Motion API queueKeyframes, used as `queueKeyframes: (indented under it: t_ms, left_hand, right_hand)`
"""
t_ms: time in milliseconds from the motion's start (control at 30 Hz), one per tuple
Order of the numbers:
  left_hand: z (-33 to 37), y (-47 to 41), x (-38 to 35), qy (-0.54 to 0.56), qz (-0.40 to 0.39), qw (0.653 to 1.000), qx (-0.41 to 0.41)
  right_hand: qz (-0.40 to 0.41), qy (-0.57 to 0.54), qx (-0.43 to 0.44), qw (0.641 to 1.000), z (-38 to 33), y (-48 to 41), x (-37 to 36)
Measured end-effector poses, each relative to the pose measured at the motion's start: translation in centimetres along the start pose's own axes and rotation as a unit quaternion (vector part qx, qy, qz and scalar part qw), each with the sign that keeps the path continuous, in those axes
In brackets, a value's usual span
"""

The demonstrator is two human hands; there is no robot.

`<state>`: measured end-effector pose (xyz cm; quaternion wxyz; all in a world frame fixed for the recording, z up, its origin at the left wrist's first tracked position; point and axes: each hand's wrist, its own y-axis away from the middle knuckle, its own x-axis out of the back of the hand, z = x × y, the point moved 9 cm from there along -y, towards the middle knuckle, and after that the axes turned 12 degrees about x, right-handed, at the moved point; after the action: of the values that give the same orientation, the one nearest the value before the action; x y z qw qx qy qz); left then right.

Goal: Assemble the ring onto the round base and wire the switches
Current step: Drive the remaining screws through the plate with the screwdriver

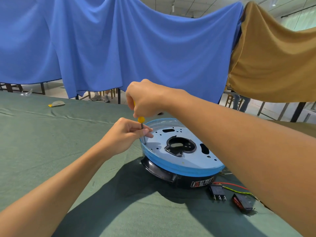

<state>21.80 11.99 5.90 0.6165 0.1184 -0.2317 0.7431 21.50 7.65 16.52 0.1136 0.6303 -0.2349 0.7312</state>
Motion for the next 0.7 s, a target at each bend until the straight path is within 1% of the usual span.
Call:
queueKeyframes:
  t_ms: [67,100,233,300,433,467,567,633,700]
  left_hand:
    - [0.0,0.0,-0.2,0.002,-0.012,1.0,0.001]
    - [0.0,0.1,0.0,0.009,-0.003,1.0,0.0]
    - [0.0,0.2,1.1,0.028,0.076,0.997,-0.009]
    - [0.3,0.3,1.1,0.009,0.091,0.996,-0.018]
    - [0.5,0.1,0.8,-0.044,0.08,0.995,-0.025]
    - [0.4,0.0,0.7,-0.05,0.071,0.996,-0.024]
    - [0.5,0.1,0.5,-0.05,0.056,0.997,-0.02]
    - [0.5,0.2,0.7,-0.028,0.082,0.996,-0.022]
    - [0.5,0.5,1.3,-0.012,0.14,0.99,-0.024]
  right_hand:
    - [0.02,0.007,-0.008,1.0,0.1,0.2,0.4]
    - [0.033,0.016,-0.016,0.999,0.3,0.3,0.5]
    - [0.074,0.056,-0.071,0.993,1.9,1.0,0.3]
    - [0.071,0.056,-0.086,0.992,2.6,1.4,0.2]
    - [0.005,0.0,-0.039,0.999,1.9,1.1,-0.6]
    - [0.002,-0.007,-0.03,1.0,1.6,1.1,-0.6]
    - [0.035,0.008,-0.037,0.999,1.7,1.2,-0.1]
    - [0.053,0.045,-0.047,0.996,1.7,1.4,0.3]
    - [0.059,0.077,-0.06,0.993,1.8,1.6,0.4]
